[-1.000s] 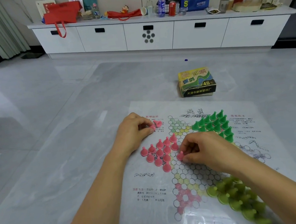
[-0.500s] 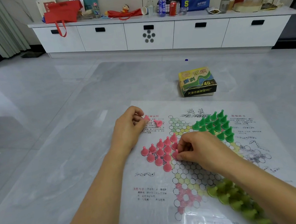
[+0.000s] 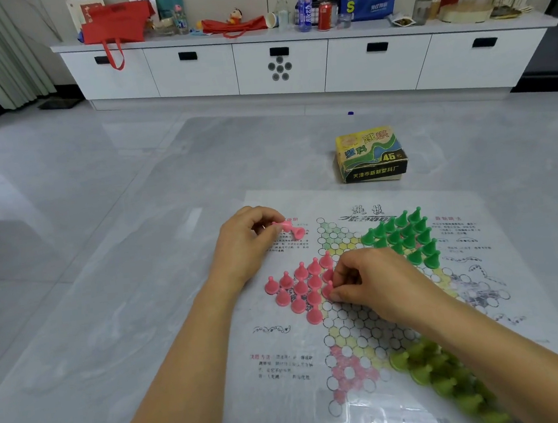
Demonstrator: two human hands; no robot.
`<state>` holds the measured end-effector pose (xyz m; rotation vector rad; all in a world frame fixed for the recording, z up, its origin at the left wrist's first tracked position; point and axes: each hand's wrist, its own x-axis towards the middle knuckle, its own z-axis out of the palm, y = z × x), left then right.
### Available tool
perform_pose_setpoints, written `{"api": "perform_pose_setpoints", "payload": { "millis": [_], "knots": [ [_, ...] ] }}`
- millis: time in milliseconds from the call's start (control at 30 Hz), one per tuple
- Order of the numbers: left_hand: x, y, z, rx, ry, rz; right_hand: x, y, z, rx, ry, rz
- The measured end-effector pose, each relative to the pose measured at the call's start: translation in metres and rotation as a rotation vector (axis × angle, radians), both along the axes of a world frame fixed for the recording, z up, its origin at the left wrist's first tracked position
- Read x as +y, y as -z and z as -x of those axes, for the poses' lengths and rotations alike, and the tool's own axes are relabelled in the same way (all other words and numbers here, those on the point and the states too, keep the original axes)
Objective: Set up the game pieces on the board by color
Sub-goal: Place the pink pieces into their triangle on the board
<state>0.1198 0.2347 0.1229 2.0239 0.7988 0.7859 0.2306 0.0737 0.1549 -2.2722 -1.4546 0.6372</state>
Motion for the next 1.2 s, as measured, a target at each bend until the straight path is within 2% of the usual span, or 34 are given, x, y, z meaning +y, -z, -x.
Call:
{"api": "perform_pose_setpoints", "payload": {
  "millis": [100, 267, 367, 567, 867, 967, 1067, 1200],
  "knots": [
    [0.0, 0.0, 0.0, -0.01, 0.022, 0.014, 0.001, -0.001, 0.0, 0.006, 0.001, -0.002],
    [-0.007, -0.01, 0.002, -0.133, 0.111, 0.249, -0.002, -0.005, -0.004, 0.056, 0.014, -0.014],
    [-0.011, -0.018, 0.004, -0.178, 0.176, 0.318, -0.005, -0.01, -0.009, 0.057, 0.037, -0.067],
    [-0.015, -0.02, 0.004, -0.195, 0.26, 0.317, 0.009, -0.012, -0.004, 0.061, 0.062, -0.349],
    [-0.017, -0.022, 0.004, -0.232, 0.382, 0.361, 0.023, -0.014, -0.001, 0.073, 0.052, -0.413],
    [-0.017, -0.024, 0.004, -0.25, 0.298, 0.374, 0.014, -0.014, -0.008, 0.076, 0.102, -0.396],
    [-0.007, -0.018, 0.004, -0.253, 0.105, 0.311, 0.001, -0.012, -0.015, 0.1, 0.125, -0.307],
    [0.0, -0.009, 0.003, -0.235, -0.069, 0.348, -0.013, -0.009, -0.017, 0.024, 0.053, -0.147]
  ]
}}
